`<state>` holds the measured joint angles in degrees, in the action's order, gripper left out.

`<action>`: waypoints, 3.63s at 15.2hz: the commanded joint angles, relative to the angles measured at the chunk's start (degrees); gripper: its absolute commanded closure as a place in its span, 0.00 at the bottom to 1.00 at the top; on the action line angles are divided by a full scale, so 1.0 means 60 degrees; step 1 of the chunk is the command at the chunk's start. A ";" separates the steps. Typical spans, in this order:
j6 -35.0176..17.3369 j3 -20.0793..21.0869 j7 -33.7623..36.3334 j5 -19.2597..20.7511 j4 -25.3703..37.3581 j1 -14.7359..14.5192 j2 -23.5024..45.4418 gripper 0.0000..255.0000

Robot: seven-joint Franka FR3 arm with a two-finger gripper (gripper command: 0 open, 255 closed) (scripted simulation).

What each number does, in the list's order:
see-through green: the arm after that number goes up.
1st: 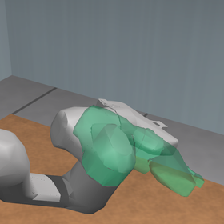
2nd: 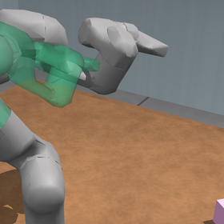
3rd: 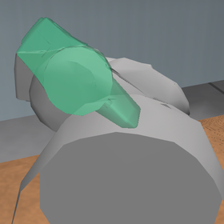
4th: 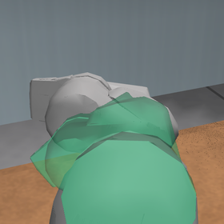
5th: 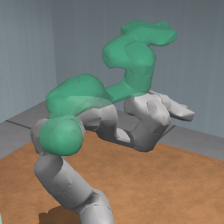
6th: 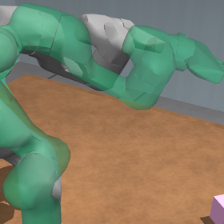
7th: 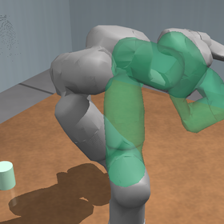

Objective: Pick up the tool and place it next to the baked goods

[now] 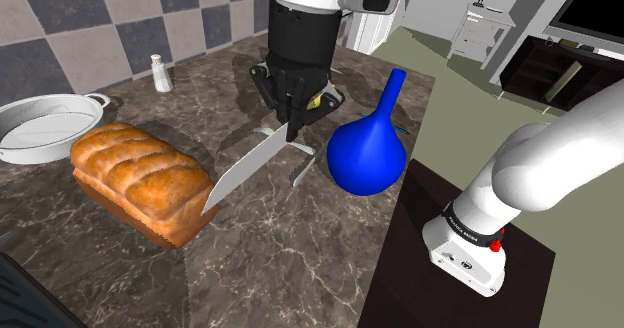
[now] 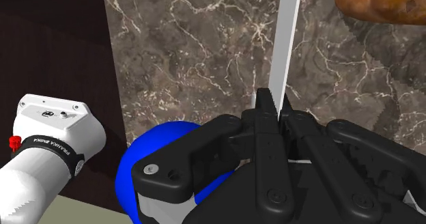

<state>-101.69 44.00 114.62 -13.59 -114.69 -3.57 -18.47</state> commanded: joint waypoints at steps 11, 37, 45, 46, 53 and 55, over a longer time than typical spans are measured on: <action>-0.1503 0.0421 0.0178 -0.0013 -0.1254 -0.0048 0.0255 1.00; -0.5110 0.1503 0.1183 0.1223 -0.3341 0.0317 0.2215 1.00; -0.5430 0.1573 0.1407 0.1527 -0.3459 0.0358 0.2519 1.00; -0.5430 0.1573 0.1407 0.1527 -0.3459 0.0358 0.2519 1.00; -0.5428 0.1573 0.1406 0.1526 -0.3458 0.0358 0.2518 0.00; -0.4720 0.1425 0.0932 0.0892 -0.3195 0.0293 0.1857 0.00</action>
<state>-131.45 52.94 121.54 -6.47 -134.03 -1.63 -5.59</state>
